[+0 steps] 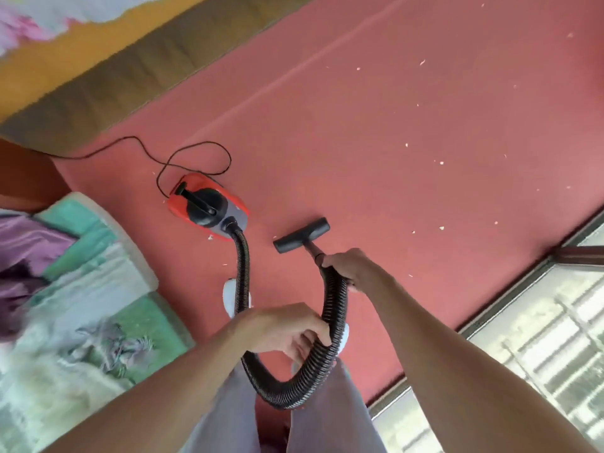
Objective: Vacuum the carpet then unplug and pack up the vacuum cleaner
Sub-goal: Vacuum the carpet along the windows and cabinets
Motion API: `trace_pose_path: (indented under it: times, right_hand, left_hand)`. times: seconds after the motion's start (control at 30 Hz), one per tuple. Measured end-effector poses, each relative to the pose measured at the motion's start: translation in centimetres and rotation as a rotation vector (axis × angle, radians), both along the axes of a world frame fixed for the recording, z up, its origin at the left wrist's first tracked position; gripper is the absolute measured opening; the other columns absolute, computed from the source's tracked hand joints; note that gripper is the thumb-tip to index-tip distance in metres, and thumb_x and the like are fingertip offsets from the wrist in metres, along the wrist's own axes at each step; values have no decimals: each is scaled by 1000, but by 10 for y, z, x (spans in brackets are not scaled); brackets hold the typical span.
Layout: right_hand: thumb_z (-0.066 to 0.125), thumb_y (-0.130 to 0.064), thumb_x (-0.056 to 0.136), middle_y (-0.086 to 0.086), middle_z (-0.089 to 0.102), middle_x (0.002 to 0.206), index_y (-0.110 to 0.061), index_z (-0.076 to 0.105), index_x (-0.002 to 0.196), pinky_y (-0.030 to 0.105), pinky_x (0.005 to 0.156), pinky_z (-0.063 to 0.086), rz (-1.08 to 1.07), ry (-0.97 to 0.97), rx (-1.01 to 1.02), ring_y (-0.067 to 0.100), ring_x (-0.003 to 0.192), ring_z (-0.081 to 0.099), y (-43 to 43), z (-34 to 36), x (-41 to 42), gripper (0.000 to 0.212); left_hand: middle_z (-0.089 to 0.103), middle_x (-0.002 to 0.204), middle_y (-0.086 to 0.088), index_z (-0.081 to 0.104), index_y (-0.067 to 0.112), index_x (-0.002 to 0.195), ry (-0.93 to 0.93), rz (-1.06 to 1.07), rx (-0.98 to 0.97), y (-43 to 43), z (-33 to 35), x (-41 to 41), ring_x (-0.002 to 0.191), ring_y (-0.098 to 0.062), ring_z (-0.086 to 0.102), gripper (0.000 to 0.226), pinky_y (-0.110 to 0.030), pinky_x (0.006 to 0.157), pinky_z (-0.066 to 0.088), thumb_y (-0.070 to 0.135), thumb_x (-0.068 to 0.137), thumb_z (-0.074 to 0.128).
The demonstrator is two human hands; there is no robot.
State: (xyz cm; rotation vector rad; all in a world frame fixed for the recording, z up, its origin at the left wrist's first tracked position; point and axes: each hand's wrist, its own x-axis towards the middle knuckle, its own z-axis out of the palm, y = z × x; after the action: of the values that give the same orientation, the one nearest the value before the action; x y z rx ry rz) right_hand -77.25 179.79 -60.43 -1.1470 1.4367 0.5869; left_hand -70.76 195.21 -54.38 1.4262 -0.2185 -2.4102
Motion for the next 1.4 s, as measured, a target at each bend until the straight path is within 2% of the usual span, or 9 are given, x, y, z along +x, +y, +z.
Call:
trace_pose_path:
  times: [0.07,0.17,0.3,0.4,0.53,0.73,0.9,1.07,1.4]
  right_hand:
    - [71,-18,79,11,60,77,-5,54,78,28,59,43,118,32,-33,23,65,58,13,0,-5,21]
    - [71,-21,77,14,65,86,-3,59,84,30,62,47,222,65,-47,27,74,66,28,-3,-13,23]
    - [72,-21,75,15,66,86,-2,60,85,31,62,47,296,56,-36,27,72,63,41,-11,-15,25]
    - [72,-18,75,16,66,86,2,64,101,25,55,43,320,26,-8,24,63,60,49,-13,-7,34]
    - [71,-20,77,12,63,80,0,65,99,20,44,35,358,19,-27,19,52,52,59,-12,0,31]
    - [69,-20,81,5,52,63,-2,62,88,18,37,32,287,38,-11,14,44,42,74,-10,-15,21]
    - [69,-19,82,7,55,65,0,64,89,14,34,34,230,17,-6,15,49,47,98,-21,-24,21]
    - [69,-22,83,8,60,72,0,65,100,17,37,35,215,33,-11,17,55,51,121,-40,-23,28]
    - [68,-25,83,13,62,83,-2,63,97,26,47,38,285,9,-104,24,64,54,128,-74,9,28]
  left_hand:
    - [76,102,-14,67,11,100,2,86,-16,18,0,-16,100,-31,70,17,-43,96,56,16,84,63]
    - [78,96,-2,68,16,98,12,161,-33,37,-1,-31,86,-15,73,10,-24,69,57,23,91,65]
    - [77,100,0,69,15,106,-9,182,-62,53,-10,-41,85,-9,72,16,-15,62,53,25,95,65]
    - [75,108,-7,68,12,111,-34,188,-79,66,-21,-42,95,-19,71,20,-20,71,56,25,95,66]
    - [75,113,-11,66,5,124,-35,240,-94,91,-33,-35,111,-30,69,41,-43,102,53,31,92,70]
    - [78,108,-4,71,13,119,-66,223,-132,119,-33,-28,106,-23,72,44,-43,100,52,44,87,72]
    - [78,104,-7,74,14,113,-88,224,-101,140,-38,-28,100,-26,74,36,-35,89,59,39,87,74]
    - [78,105,-11,75,13,111,-120,259,-49,158,-54,-32,99,-29,74,34,-41,93,58,38,86,76]
    - [79,87,3,76,20,104,-277,358,-18,164,-86,-27,78,-10,76,36,-21,63,57,50,85,70]
